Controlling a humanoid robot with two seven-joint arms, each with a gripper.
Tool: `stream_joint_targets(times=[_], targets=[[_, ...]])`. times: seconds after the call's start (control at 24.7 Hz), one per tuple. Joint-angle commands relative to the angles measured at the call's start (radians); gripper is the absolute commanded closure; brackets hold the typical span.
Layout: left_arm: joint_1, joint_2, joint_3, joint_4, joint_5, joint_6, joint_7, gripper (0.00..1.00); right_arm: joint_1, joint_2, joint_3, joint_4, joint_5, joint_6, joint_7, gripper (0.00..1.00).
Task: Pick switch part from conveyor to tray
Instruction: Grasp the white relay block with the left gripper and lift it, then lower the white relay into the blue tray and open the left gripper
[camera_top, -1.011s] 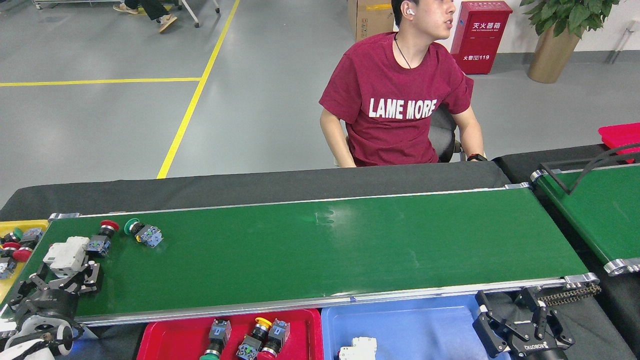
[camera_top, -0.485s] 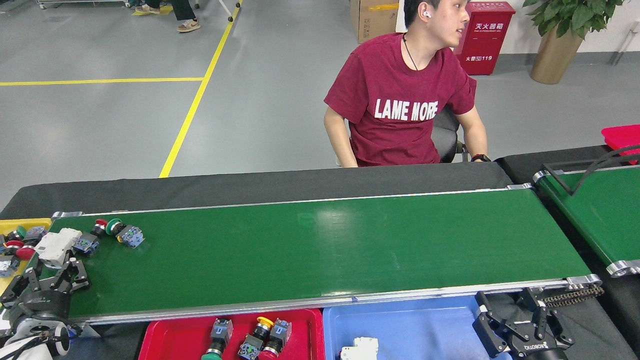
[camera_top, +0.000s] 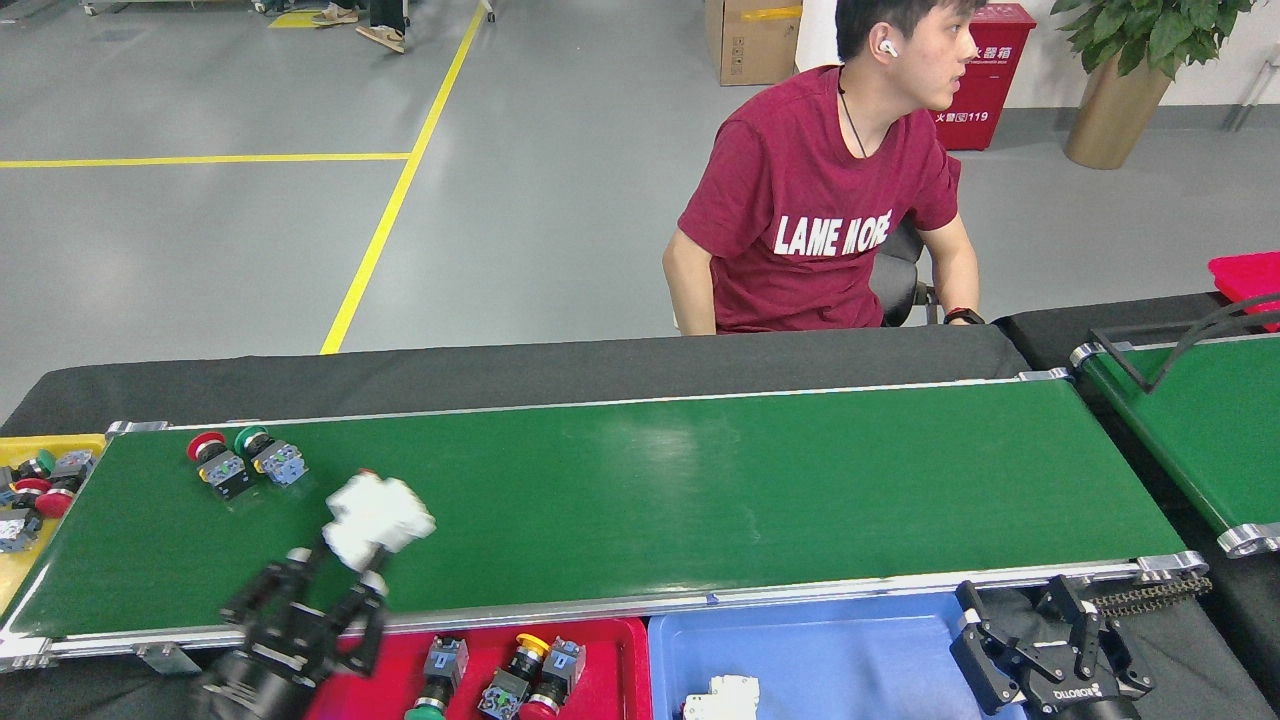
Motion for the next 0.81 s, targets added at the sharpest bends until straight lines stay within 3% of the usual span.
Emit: stream_joint_targets(times=[0.0, 0.12, 0.24, 0.28, 0.32, 0.4, 0.61, 0.77], targets=[[0.003, -0.049, -0.074, -0.051, -0.067, -0.007, -0.018, 0.96, -0.003, -0.006, -0.009, -0.016, 0.002, -0.005, -0.008, 0.02], [0.008, -0.136, -0.143, -0.054, -0.166, -0.011, -0.057, 0.94, -0.003, -0.008, -0.009, -0.016, 0.002, -0.005, -0.009, 0.02], [0.008, -0.168, -0.240, -0.052, -0.200, -0.014, -0.100, 0.85, -0.003, -0.009, -0.009, -0.016, 0.002, -0.005, -0.008, 0.02], [0.003, -0.172, -0.276, -0.052, -0.197, -0.007, -0.133, 0.75, -0.003, -0.009, -0.009, -0.016, 0.002, -0.005, -0.008, 0.02], [0.002, -0.178, -0.295, -0.054, -0.198, -0.002, -0.169, 0.54, -0.003, -0.009, -0.009, -0.016, 0.002, -0.005, -0.008, 0.02], [0.003, -0.204, -0.315, -0.054, -0.200, 0.039, -0.208, 0.02, -0.003, -0.011, -0.009, -0.016, 0.002, -0.005, -0.008, 0.02], [0.011, -0.208, -0.342, -0.055, -0.183, 0.075, -0.206, 0.00, -0.003, -0.011, -0.009, -0.016, 0.002, -0.005, -0.008, 0.02], [0.020, -0.211, -0.283, -0.060, -0.182, 0.139, -0.199, 0.00, 0.004, -0.009, -0.011, -0.017, 0.002, -0.005, -0.008, 0.02]])
